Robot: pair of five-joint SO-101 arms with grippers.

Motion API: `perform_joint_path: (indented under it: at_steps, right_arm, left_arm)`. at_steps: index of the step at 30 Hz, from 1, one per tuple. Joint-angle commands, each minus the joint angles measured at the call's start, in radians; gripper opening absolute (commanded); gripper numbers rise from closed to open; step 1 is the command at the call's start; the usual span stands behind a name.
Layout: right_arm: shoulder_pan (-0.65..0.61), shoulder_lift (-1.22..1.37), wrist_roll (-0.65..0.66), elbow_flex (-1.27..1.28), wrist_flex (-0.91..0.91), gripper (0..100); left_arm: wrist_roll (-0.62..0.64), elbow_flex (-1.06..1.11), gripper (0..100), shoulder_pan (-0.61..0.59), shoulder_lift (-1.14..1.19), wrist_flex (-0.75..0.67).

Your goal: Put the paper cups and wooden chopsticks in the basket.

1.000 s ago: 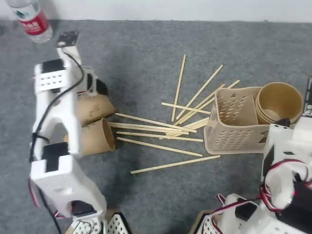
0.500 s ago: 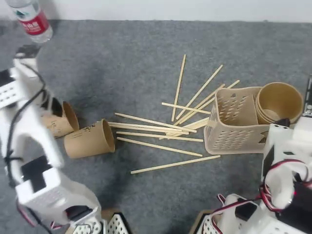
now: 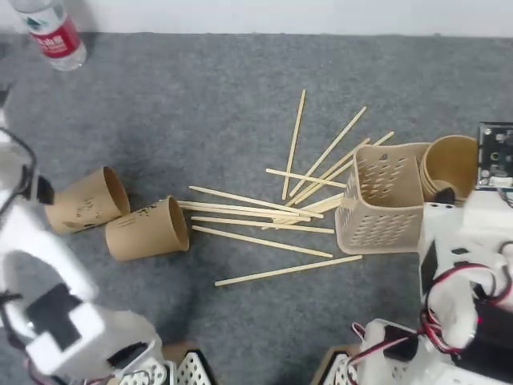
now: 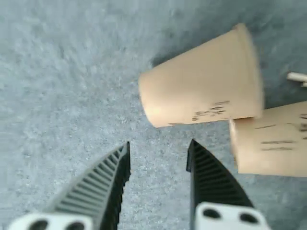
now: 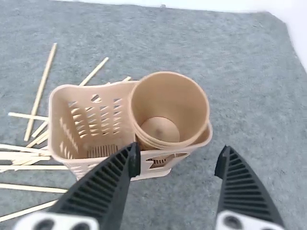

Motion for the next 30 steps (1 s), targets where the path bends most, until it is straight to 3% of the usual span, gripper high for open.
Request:
perform_joint_path:
  at_steps: [1, 8, 14, 20, 30]
  right_arm:
    - [-0.016, -0.002, -0.009, -0.006, -0.007, 25.3]
    - [-0.018, 0.007, -0.009, -0.006, -0.019, 25.3]
    - [-0.111, 0.007, -0.009, -0.006, -0.007, 25.3]
    - [-0.119, 0.005, -0.009, -0.006, -0.012, 25.3]
    - [-0.120, 0.005, -0.009, -0.006, -0.013, 25.3]
  left_arm:
    - [0.025, -0.015, 22, 0.081, -0.129, 0.080]
    - [-0.018, 0.067, 23, -0.035, -0.109, -0.052]
    - [-0.044, 0.232, 23, -0.092, -0.057, -0.255]
    - [-0.103, 0.286, 23, -0.172, 0.005, -0.400]
    - [-0.104, 0.288, 23, -0.190, 0.187, -0.539]
